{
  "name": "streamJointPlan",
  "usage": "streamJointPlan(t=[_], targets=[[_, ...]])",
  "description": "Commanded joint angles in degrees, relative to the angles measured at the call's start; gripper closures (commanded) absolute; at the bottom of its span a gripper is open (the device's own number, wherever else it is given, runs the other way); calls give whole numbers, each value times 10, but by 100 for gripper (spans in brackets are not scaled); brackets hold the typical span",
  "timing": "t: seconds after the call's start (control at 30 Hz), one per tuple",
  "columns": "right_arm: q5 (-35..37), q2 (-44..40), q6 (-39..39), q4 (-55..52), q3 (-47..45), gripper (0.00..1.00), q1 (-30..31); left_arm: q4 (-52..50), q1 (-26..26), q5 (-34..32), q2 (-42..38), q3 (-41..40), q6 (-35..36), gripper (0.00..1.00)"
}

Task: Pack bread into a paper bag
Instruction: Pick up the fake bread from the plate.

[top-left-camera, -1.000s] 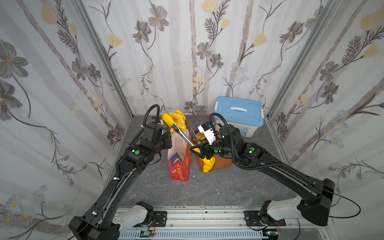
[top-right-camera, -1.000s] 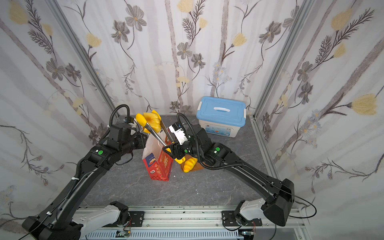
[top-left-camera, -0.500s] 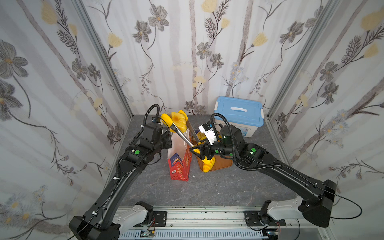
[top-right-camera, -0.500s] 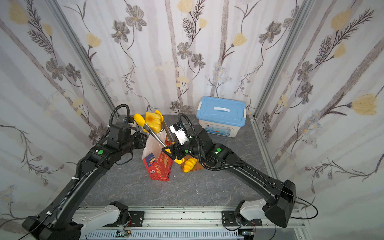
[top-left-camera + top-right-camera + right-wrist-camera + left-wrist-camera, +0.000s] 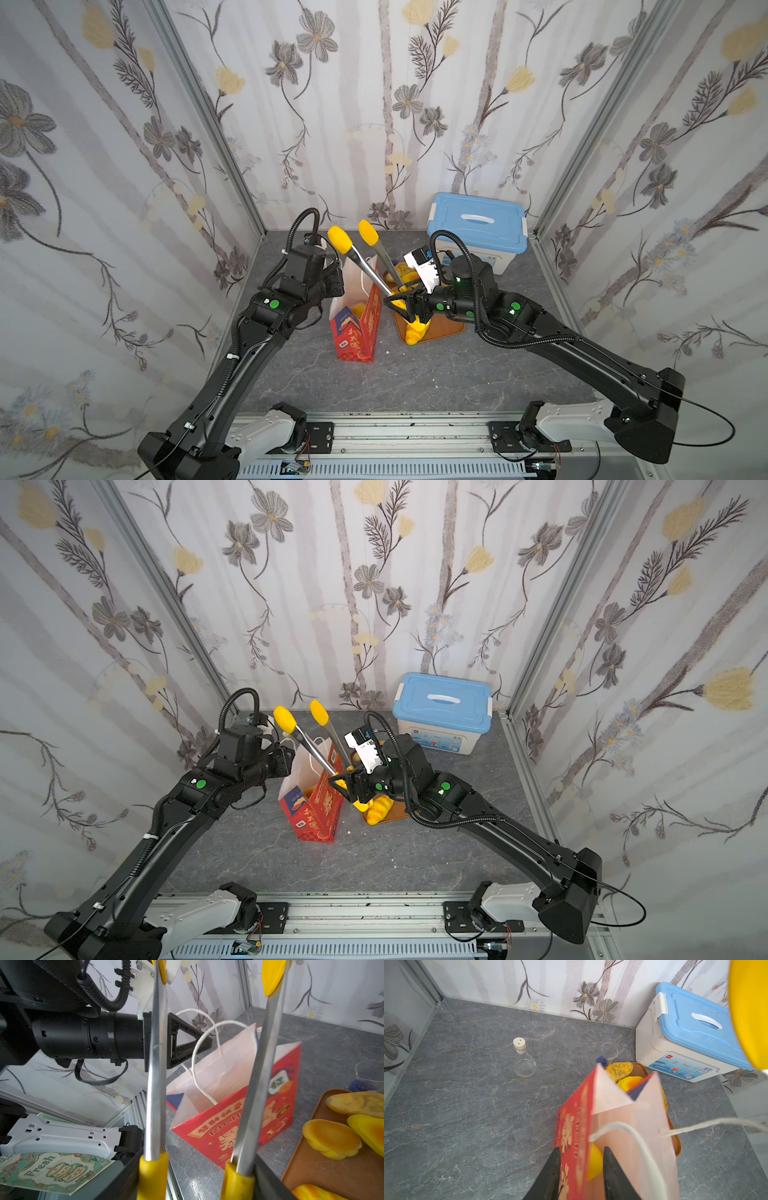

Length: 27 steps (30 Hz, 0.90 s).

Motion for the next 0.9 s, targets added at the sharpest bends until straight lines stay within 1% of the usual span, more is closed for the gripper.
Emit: streamJointPlan(t=[0.0, 0.1, 0.23, 0.3, 0.43, 0.5, 0.7, 0.8, 0.87], targets=[[51, -22, 6, 42, -3, 35, -8, -3, 0, 1, 0, 5, -4, 64], [73, -45, 3, 24, -4, 38, -27, -2, 0, 2, 1, 6, -3, 64], [100, -92, 0, 3, -22, 38, -53, 0, 0, 2, 4, 6, -3, 64], [128, -121, -2, -15, -37, 37, -81, 1, 0, 1, 5, 6, -3, 64], [197, -163, -3, -87, -68, 37, -110, 4, 0, 2, 9, 7, -4, 63], [219, -184, 9, -120, -105, 37, -113, 5, 0, 1, 12, 9, -3, 63], [192, -245, 64, -149, -260, 37, -112, 12, 0, -1, 19, 10, -3, 61], [198, -254, 75, -151, -296, 37, -112, 15, 0, -7, 19, 9, -2, 57], [222, -245, 76, -155, -313, 37, -112, 16, 0, -10, 18, 11, -4, 48]])
